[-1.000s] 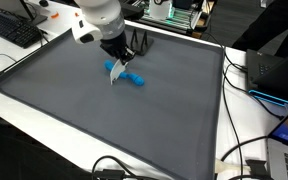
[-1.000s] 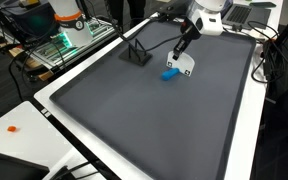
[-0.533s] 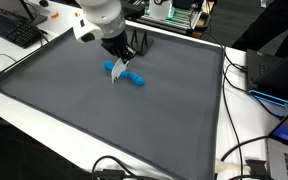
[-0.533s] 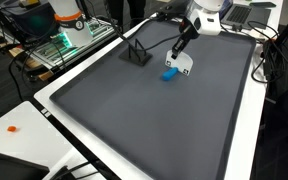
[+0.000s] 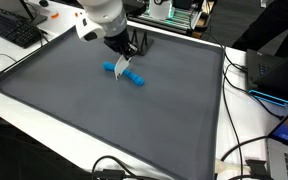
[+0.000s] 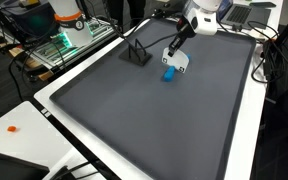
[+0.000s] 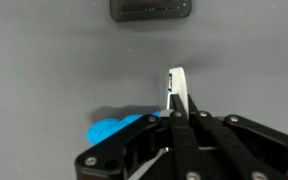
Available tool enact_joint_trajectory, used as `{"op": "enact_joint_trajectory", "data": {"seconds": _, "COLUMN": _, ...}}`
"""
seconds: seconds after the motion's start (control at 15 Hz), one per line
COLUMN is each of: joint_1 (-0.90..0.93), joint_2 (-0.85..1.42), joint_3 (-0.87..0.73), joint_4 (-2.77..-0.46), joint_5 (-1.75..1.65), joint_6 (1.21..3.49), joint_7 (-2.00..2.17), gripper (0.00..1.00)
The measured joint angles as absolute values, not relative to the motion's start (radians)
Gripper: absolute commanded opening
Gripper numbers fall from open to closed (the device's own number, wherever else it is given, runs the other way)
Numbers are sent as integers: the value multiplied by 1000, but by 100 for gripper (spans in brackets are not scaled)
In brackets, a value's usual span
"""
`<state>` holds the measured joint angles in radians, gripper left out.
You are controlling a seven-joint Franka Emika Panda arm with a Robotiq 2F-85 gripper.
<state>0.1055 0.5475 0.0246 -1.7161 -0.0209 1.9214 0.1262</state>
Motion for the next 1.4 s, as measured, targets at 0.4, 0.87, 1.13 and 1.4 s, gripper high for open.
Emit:
{"op": "enact_joint_trajectory", "data": {"seconds": 0.4, "joint_1": 105, "joint_2": 524, "joint_3": 26, "joint_4": -1719, "joint_5": -10, "joint_6": 1871, "joint_7": 126, "gripper": 1}}
{"op": "enact_joint_trajectory", "data": {"seconds": 0.87, "joint_1": 105, "joint_2": 464, "joint_3": 26, "joint_4": -1720, "joint_5": -9, "joint_6": 1832, "joint_7": 126, "gripper": 1}}
{"op": "enact_joint_trajectory", "data": {"seconds": 1.13, "joint_1": 105, "joint_2": 439, "joint_3": 24, "joint_4": -1716, "joint_5": -13, "joint_6": 1832, "joint_7": 127, "gripper": 1}}
{"op": "enact_joint_trajectory", "data": {"seconds": 1.4, "joint_1": 105, "joint_2": 438, "joint_3": 20, "joint_4": -1706, "joint_5": -31, "joint_6": 1842, "joint_7": 126, "gripper": 1}}
